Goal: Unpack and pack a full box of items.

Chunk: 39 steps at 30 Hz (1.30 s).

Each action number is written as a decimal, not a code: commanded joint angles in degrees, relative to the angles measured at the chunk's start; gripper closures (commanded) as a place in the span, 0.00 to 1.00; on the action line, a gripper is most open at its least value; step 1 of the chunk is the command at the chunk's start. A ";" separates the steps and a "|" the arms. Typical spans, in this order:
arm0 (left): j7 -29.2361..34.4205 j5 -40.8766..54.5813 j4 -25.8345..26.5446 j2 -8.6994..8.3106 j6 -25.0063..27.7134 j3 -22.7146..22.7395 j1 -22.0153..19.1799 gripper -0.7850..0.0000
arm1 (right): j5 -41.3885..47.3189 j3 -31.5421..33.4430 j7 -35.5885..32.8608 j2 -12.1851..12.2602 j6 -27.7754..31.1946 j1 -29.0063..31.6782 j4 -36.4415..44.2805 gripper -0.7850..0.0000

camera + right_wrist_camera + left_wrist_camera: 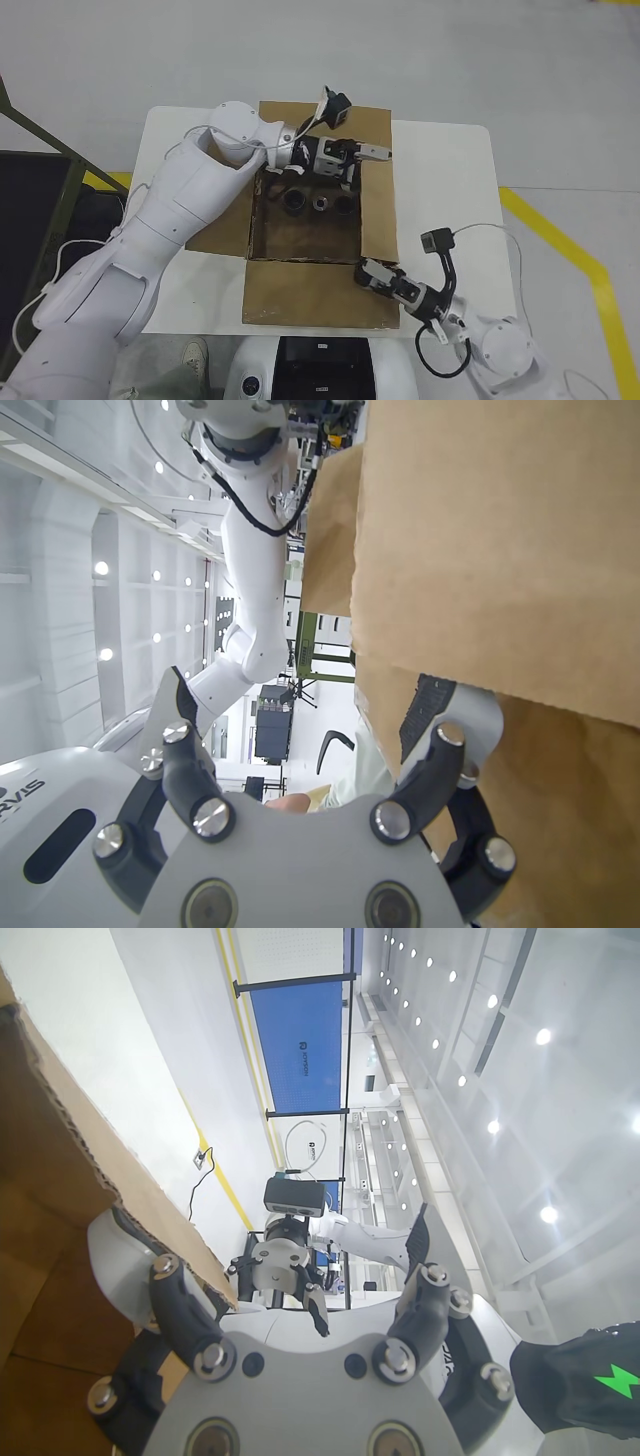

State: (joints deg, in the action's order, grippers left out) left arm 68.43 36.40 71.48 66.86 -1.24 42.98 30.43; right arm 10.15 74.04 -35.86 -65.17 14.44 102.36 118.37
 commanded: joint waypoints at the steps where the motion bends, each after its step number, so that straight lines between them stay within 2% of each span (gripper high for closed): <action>1: 0.51 0.01 0.37 -0.05 0.22 0.52 0.27 0.00 | -0.30 0.07 1.18 -0.01 1.56 0.29 -0.14 0.00; 5: 1.57 0.42 1.84 -0.64 0.54 2.96 1.11 0.00 | -2.03 0.65 3.87 0.05 4.45 1.99 0.71 0.00; 12: 3.67 -2.47 8.46 -3.68 -1.12 11.28 5.83 0.00 | -7.24 3.19 11.76 0.15 9.67 7.32 3.47 0.00; 19: 5.36 -4.79 14.75 -6.48 -3.02 20.40 10.79 0.00 | -12.36 5.10 18.83 0.09 7.96 10.65 4.99 0.00; 24: 6.28 -5.14 17.65 -8.06 -4.48 26.74 13.51 0.00 | -12.97 5.60 20.93 0.03 7.93 11.19 4.52 0.00; 32: 8.31 -5.24 17.36 -9.76 -6.63 34.00 13.92 0.00 | -14.42 6.80 26.91 -0.29 8.81 10.33 1.58 0.00; 39: 6.47 -7.39 11.70 -10.06 -3.92 34.36 11.52 0.00 | -17.42 4.71 31.36 -0.92 5.00 6.97 -2.28 0.00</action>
State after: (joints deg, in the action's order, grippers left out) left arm 74.73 29.38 84.81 56.92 -5.82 76.99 42.62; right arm -6.68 79.08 -5.22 -65.99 20.36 109.91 116.65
